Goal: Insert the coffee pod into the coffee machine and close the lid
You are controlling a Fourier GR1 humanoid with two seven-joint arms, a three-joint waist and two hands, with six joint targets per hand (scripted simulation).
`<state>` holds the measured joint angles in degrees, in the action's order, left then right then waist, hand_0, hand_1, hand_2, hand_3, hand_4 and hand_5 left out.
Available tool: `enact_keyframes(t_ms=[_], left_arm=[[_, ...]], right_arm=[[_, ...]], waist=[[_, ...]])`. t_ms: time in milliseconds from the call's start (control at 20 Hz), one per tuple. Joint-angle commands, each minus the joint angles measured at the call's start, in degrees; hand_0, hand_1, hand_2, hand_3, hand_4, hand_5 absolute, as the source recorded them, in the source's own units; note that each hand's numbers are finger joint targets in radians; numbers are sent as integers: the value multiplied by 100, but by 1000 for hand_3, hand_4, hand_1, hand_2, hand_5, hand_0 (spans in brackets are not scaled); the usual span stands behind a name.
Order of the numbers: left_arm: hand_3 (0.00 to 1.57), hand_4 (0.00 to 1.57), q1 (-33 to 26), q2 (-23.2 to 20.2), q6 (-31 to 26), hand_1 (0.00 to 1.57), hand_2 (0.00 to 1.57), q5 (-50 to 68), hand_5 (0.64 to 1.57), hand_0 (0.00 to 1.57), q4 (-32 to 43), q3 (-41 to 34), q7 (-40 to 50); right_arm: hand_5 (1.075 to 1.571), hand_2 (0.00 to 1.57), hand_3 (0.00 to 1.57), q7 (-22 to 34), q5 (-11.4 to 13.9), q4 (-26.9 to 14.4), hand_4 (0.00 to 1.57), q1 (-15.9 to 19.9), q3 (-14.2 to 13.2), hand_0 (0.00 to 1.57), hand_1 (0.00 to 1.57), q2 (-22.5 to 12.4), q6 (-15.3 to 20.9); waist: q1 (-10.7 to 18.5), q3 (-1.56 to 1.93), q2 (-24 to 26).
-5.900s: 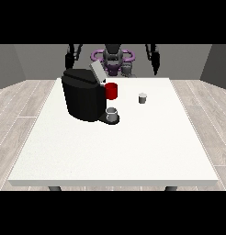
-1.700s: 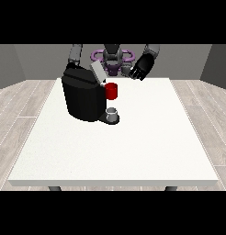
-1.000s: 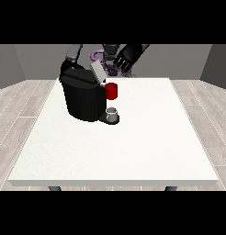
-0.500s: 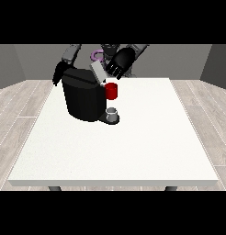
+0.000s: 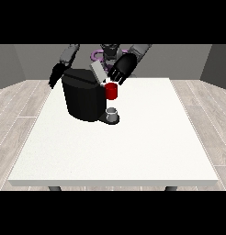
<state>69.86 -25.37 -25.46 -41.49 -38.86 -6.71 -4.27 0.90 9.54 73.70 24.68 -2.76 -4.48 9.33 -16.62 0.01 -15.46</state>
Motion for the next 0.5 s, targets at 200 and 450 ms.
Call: enact_keyframes(t_ms=[200, 450], left_arm=[[1196, 441, 163, 146, -58, 1187, 1230, -19, 1571, 1187, 63, -5, 185], [1193, 421, 254, 315, 165, 1166, 1233, -71, 1571, 1166, 103, 6, 185]], right_arm=[[1571, 0, 0, -293, -90, -214, 223, -81, -147, 0, 0, -23, -1], [1571, 0, 0, -264, 53, -170, 36, 34, 11, 0, 0, 157, 169]], waist=[[23, 3, -8], [-47, 2, -134]])
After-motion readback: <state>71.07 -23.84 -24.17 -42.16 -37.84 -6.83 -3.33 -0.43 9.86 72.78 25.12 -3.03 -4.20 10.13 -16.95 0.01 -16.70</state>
